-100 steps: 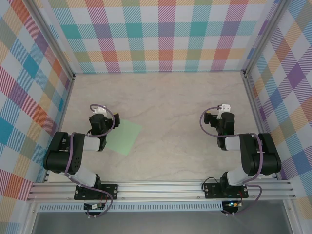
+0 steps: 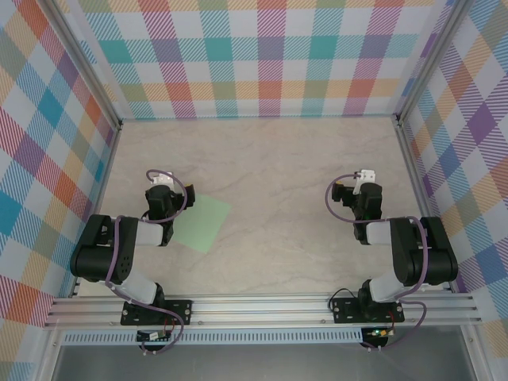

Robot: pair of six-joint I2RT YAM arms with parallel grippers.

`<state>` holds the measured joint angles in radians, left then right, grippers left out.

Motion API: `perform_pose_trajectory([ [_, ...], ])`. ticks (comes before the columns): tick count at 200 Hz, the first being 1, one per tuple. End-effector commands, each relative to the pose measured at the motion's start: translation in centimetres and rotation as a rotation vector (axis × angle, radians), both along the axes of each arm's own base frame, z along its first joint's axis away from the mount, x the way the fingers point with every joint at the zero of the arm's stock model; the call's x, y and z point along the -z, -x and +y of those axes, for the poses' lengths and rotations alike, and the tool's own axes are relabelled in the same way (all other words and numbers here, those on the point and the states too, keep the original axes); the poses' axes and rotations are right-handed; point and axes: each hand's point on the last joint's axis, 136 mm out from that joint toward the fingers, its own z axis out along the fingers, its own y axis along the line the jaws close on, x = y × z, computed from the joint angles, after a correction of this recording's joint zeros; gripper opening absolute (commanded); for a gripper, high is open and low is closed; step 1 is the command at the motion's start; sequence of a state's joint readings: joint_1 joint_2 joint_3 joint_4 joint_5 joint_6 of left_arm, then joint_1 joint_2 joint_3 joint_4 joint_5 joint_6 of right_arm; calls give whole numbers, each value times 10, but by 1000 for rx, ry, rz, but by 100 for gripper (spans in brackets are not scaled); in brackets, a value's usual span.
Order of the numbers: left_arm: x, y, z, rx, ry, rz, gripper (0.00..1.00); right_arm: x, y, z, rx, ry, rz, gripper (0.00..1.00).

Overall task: Fold a paper plane with a square sheet of paper (pick it up from the middle)
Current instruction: Move the square sheet of paper to the center of the table.

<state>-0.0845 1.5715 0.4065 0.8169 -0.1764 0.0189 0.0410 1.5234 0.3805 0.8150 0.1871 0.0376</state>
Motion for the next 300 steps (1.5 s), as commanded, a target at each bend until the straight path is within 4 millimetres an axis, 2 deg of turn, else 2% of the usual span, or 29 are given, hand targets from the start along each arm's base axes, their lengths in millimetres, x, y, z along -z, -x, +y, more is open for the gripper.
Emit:
perform_pose_trajectory([
  [1, -6, -2, 0, -9, 6, -25, 100, -11, -7, 2, -1, -11, -42, 100],
  [61, -8, -1, -1, 1, 9, -35, 100, -11, -7, 2, -3, -15, -40, 100],
  [105, -38, 15, -3, 19, 34, -55, 100, -15, -4, 19, -109, -5, -54, 100],
  [125, -43, 28, -1, 9, 69, -60, 100, -27, 0, 22, -121, 2, -73, 100],
  [135, -46, 33, -1, 11, 82, -66, 100, -35, 0, 21, -104, -18, -30, 100],
  [145, -52, 36, -1, 9, 89, -73, 100, -29, 7, 14, -44, -91, 115, 100],
  [161, -67, 38, -1, -11, 139, -74, 100, -31, 16, 22, -56, -128, 208, 100],
  [180, -78, 38, -3, -33, 201, 1, 100, -52, 33, 18, 13, -200, 277, 100],
  [203, -83, 44, 0, -140, 337, 101, 100, -77, 51, 27, 59, -367, 328, 100],
  [213, -79, 48, -1, -180, 405, 142, 100, -76, 58, 33, 71, -437, 366, 100],
  [226, -66, 55, -7, -216, 478, 227, 100, -76, 67, 57, -45, -513, 407, 100],
  [259, -40, 57, -59, -6, 640, 427, 96, -69, 91, 89, -150, -702, 512, 100],
  [278, -27, 72, -85, 74, 696, 531, 96, -71, 104, 108, -238, -796, 543, 100],
  [293, -13, 87, -94, 75, 681, 606, 96, -72, 115, 114, -271, -831, 552, 100],
  [300, -3, 100, -95, 58, 668, 666, 95, -73, 119, 118, -295, -844, 555, 100],
])
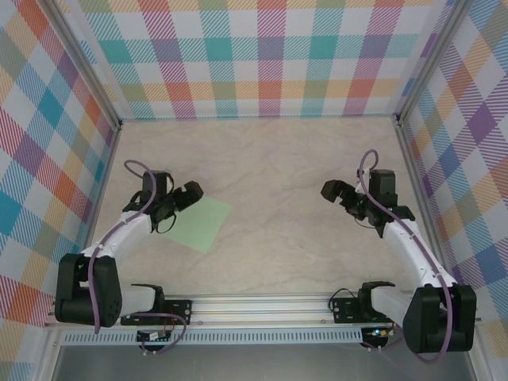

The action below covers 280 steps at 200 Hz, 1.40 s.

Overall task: Fold a paper plane with a square sheet of paper (pick it up from the middle)
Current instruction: Move the square sheet of paper to the center of the table.

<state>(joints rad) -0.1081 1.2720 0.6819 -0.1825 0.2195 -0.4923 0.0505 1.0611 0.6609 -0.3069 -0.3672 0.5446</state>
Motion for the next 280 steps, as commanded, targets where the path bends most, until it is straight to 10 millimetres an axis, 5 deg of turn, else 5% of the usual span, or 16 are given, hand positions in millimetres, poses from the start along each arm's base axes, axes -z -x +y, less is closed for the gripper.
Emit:
perform_pose_trajectory([
  [1, 20, 39, -25, 74, 75, 170, 95, -11, 26, 27, -99, -163, 32, 100],
  [42, 50, 79, -21, 33, 18, 310, 96, -3, 51, 44, -179, -212, 75, 100],
  [97, 73, 94, -53, 87, 18, 366, 96, 15, 72, 68, -287, -227, 143, 100],
  [132, 84, 94, -97, 142, 82, 382, 96, 29, 81, 71, -297, -206, 187, 100],
  [212, 74, 78, -196, 268, 136, 345, 97, 42, 80, 85, -315, -207, 250, 100],
  [239, 51, 69, -188, 233, 93, 275, 98, 40, 78, 93, -336, -201, 245, 100],
  [280, 16, 69, -132, 151, -51, 208, 100, 38, 67, 117, -373, -186, 250, 100],
])
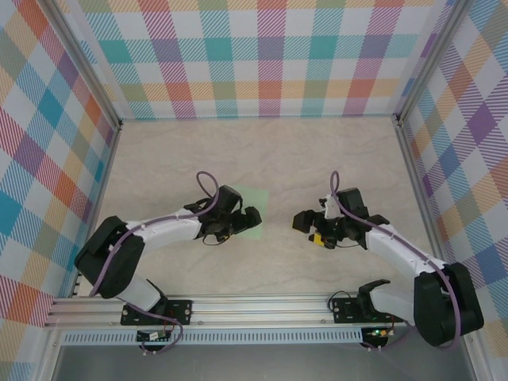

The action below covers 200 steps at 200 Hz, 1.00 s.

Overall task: Fold a paper plane with a square sheet of paper (pick it up from the middle)
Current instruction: Move the square sheet of paper to the center of the table.

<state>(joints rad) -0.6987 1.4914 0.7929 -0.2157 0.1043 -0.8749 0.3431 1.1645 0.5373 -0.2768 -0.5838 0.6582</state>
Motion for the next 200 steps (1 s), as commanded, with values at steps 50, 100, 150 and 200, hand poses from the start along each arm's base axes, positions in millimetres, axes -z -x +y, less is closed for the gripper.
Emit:
perform_pose_trajectory([
  [50, -22, -1, 100, -211, -5, -48, 100, -20, -38, 90, -121, 33, -54, 93],
  [100, -23, -3, 127, -243, 13, -49, 100, 1, -52, 166, -219, 108, -10, 87],
  [150, -24, -2, 126, -202, 32, -92, 100, 50, -58, 171, -227, 222, 71, 87],
  [200, -37, -6, 112, -138, 109, -156, 100, 75, -28, 132, -244, 327, 107, 87],
])
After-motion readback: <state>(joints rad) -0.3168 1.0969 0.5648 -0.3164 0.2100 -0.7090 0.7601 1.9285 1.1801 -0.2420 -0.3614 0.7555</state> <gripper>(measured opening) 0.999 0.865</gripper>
